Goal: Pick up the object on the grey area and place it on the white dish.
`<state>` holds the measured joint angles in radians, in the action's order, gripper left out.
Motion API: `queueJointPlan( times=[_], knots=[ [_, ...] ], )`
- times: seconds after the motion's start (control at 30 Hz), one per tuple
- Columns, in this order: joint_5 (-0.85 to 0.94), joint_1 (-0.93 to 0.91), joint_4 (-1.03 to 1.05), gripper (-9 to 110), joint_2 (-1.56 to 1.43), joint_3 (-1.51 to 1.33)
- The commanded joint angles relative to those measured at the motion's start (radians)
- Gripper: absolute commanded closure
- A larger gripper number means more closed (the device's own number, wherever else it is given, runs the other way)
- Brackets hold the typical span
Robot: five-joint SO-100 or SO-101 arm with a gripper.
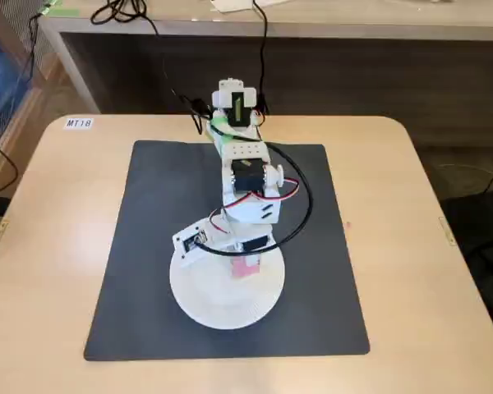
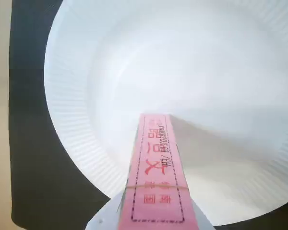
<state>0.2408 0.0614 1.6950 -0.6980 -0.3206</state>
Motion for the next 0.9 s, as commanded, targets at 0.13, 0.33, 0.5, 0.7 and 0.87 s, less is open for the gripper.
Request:
queueJointPlan(
  times=[0.13, 0.33, 0.5, 0.7, 0.87],
  knots=[
    [0.011, 0.009, -0.005, 85, -0.012, 0.057],
    [0.011, 0.006, -0.005, 83, -0.012, 0.057],
    [0.017, 0.003, -0.003, 75, -0.015, 0.057],
    [0.017, 0.003, -0.002, 61, -0.035, 0.051],
    [0.012, 0.003, 0.002, 57, -0.06, 0.009]
  ],
)
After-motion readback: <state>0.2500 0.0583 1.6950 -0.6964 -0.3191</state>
